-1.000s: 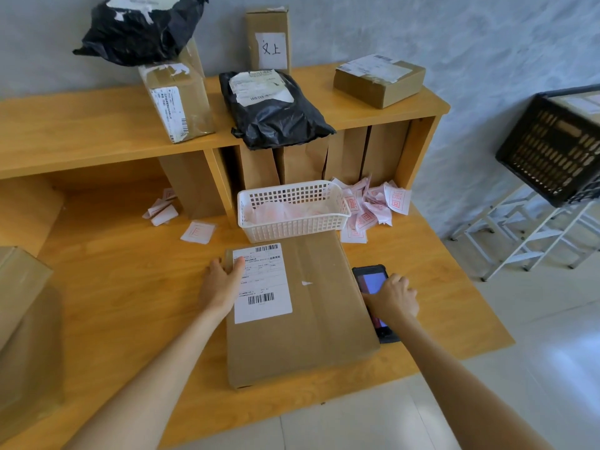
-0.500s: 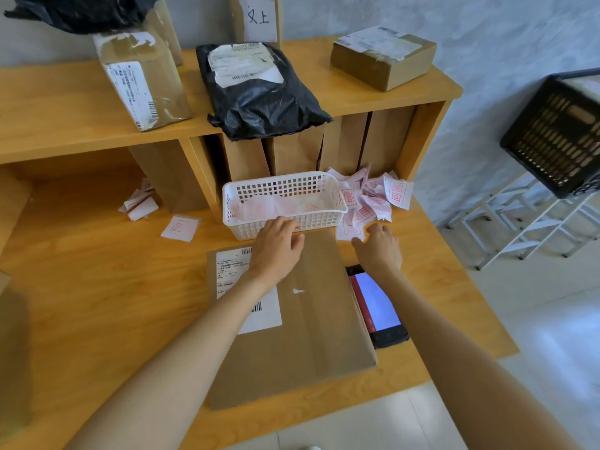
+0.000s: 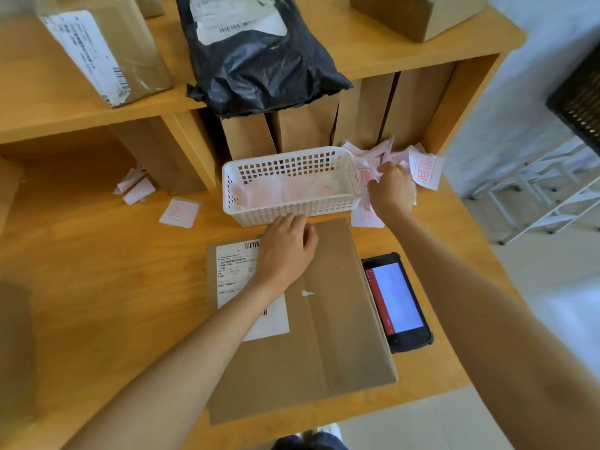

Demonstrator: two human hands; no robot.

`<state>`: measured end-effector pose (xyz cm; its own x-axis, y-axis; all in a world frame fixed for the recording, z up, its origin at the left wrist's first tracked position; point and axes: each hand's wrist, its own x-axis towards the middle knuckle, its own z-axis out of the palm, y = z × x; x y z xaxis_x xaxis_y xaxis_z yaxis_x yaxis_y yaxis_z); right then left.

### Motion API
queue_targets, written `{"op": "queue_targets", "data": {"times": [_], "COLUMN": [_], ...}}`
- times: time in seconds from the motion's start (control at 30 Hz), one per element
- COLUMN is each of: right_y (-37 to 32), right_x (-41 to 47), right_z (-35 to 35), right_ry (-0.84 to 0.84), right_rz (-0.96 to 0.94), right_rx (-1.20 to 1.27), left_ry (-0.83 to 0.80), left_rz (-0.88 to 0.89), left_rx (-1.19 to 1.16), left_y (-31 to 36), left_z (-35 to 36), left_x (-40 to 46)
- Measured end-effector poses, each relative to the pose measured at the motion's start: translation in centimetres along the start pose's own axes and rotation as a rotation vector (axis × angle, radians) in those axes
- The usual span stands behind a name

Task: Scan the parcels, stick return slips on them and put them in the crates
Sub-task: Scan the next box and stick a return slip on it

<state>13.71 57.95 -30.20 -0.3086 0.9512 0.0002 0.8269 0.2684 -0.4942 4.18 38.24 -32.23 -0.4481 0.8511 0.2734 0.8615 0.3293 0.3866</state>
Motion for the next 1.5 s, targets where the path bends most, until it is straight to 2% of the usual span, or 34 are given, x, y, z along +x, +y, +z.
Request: {"op": "queue_targets", "data": {"times": [0.33,0.57,0.87,1.07,1.2,1.3,1.5], "right_y": [-1.2,-1.9,-0.4,0.2,0.1,-0.8,-2.6], "right_x": [2.1,1.5,-0.5,-2.4,-3.8,-5.3,-9.5], "right_z": [1.4,-0.6,-3.2,-4.5,-6.0,-7.7,-9.8], "right_ry": [0.011,0.118,0.099,0.094,0.035,-0.041,-0.411], "right_rz": [0.039,0.047,-0.025,0.000,-0.071,-0.124,-0.308], "right_rx": [-0.075,0.087,0.148,0.161,0.273,0.369,0.373], "left_ry": [0.013,0.005,0.010,0.002,0.006,0.019,-0.072], "left_rz": [0.003,-0.003,-0.014,-0.028,-0.194,-0.243,-0.369], "left_rx": [-0.011,-0.030,-0.025,-0.056,-0.341,-0.454,-0.854], "left_y": [-0.3,-0.3,-0.2,0.1,0.0,0.4,2.8], "left_z": [0.4,0.3,0.2,-0.3,-1.4,-2.7,-7.3], "left_x": [0.0,0.0,-0.2,-0.1,0.3,0.5,0.8]}}
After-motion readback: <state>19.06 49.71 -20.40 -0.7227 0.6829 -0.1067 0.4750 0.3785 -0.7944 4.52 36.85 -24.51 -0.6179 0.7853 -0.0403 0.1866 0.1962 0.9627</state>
